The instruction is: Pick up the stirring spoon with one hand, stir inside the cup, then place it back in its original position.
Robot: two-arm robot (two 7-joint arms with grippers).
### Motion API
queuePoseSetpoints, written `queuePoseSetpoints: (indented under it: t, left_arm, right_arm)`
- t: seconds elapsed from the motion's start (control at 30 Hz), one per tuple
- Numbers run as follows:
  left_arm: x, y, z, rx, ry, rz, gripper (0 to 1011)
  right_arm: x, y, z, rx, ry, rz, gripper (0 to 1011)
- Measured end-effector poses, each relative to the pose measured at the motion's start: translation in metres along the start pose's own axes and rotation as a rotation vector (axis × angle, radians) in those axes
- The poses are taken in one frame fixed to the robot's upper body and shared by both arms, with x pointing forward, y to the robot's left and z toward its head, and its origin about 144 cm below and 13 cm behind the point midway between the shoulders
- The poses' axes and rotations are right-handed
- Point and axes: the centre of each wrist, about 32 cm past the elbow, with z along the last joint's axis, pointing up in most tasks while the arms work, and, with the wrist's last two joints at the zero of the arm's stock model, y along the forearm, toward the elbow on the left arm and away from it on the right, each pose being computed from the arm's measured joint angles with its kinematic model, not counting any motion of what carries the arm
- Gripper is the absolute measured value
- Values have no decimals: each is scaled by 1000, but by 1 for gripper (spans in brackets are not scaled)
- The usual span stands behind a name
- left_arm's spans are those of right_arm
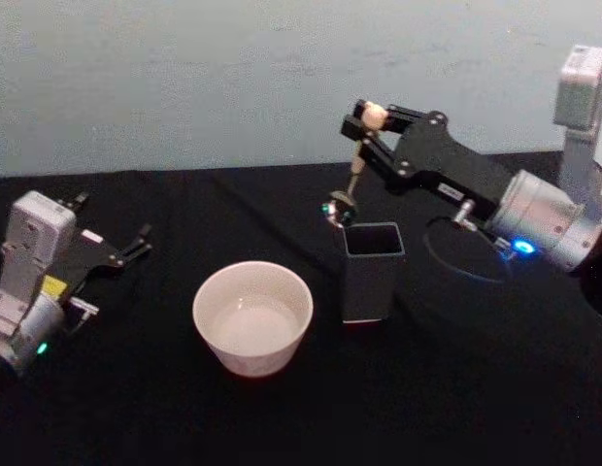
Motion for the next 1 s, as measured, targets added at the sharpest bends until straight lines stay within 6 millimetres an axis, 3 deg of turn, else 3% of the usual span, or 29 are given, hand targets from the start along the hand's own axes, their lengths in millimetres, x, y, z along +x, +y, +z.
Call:
queuePoseSetpoints:
  t: [0.27, 0.5, 1.0]
  left_arm:
    - [0, 0, 0, 0, 0, 0, 1001]
    - [0, 0, 0, 0, 0, 0, 1001]
    - [0, 0, 0, 0, 0, 0, 1001]
  right_arm:
    - [6, -21, 4, -17, -9, -35, 210]
    - [12, -29, -4, -44, 3, -50, 210]
    - [17, -29, -22, -63, 34, -45, 210]
